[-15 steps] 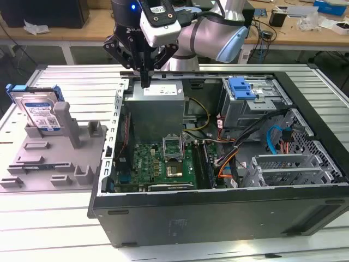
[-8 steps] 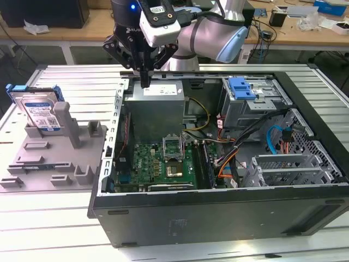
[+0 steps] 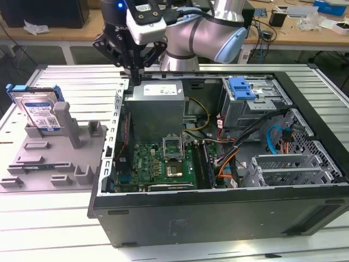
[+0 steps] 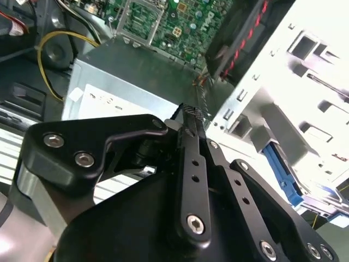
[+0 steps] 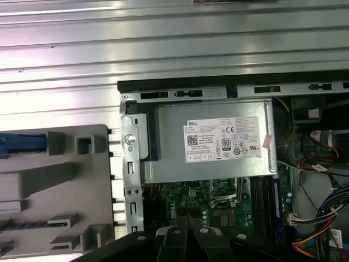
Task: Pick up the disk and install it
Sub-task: 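Reach for the disk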
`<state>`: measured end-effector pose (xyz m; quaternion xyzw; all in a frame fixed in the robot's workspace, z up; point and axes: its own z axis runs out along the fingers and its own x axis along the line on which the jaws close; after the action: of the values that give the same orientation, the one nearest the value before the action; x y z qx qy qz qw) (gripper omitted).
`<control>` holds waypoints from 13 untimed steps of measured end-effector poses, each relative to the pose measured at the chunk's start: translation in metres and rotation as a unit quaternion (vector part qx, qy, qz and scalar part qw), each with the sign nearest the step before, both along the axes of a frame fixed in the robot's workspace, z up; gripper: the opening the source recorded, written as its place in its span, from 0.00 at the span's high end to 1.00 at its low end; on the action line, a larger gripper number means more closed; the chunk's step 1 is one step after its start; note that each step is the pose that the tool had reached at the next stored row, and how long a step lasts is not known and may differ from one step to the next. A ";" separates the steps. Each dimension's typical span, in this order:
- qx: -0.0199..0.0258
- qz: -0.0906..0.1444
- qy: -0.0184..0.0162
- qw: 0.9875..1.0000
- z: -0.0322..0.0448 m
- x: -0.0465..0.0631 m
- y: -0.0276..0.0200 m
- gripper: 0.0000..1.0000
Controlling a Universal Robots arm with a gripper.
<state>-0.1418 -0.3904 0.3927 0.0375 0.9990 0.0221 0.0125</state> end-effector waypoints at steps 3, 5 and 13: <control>0.000 0.000 0.000 1.000 -0.0003 -0.012 0.0047 0.89; 0.000 0.000 0.000 1.000 -0.0006 -0.018 0.0067 0.89; 0.000 0.000 0.000 1.000 -0.0011 -0.041 0.0168 0.89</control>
<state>-0.1827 -0.3736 0.3916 0.0373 0.9990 0.0221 0.0125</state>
